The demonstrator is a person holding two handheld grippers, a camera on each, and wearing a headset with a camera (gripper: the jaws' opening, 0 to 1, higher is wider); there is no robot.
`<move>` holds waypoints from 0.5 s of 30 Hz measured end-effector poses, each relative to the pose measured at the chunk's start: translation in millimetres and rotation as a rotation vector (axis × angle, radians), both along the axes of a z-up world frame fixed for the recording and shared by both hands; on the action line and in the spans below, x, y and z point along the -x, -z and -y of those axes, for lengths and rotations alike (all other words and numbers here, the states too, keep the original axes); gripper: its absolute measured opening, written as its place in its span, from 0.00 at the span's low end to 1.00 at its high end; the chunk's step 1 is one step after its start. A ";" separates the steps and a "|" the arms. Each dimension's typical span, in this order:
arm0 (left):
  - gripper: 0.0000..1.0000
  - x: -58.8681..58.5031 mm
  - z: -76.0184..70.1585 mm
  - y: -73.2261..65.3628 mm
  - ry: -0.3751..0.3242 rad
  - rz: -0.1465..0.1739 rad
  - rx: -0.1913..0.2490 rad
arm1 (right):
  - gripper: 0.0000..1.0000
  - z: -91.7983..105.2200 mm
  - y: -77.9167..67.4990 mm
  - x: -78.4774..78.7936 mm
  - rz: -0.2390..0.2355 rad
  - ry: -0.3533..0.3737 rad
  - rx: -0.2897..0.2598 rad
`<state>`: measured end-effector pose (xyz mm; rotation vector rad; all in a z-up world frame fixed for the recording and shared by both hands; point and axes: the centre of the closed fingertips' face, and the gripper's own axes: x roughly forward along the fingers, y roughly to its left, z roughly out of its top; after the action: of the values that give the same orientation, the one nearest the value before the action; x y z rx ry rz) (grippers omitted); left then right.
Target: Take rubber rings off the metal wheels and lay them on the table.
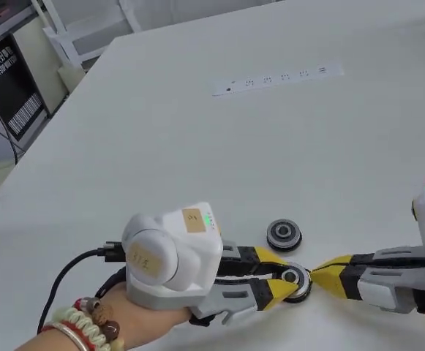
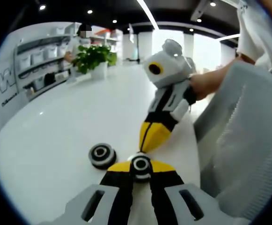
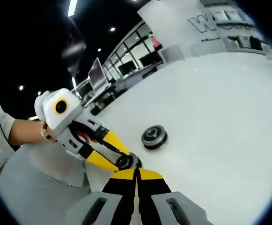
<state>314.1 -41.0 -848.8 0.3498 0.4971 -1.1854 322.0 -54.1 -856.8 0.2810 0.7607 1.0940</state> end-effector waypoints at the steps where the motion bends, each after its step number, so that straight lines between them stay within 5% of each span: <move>1: 0.14 0.0 0.0 0.0 0.000 0.000 0.000 | 0.00 0.0 -0.2 0.2 -0.020 0.007 -0.017; 7: 0.14 -0.1 -0.2 0.1 0.001 0.000 0.004 | 0.00 -3.6 -6.7 6.5 -0.157 0.024 -0.128; 10: 0.14 -0.1 -0.2 0.1 0.002 -0.001 0.006 | 0.00 -6.7 -8.6 6.5 -0.140 0.010 -0.109; 15: 0.14 0.1 -0.4 0.1 0.001 0.002 0.007 | 0.00 -8.1 -10.2 8.3 -0.184 0.004 -0.134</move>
<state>314.0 -40.6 -848.9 0.3452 0.4915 -1.1876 313.6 -46.1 -846.7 0.5019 0.8507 1.1281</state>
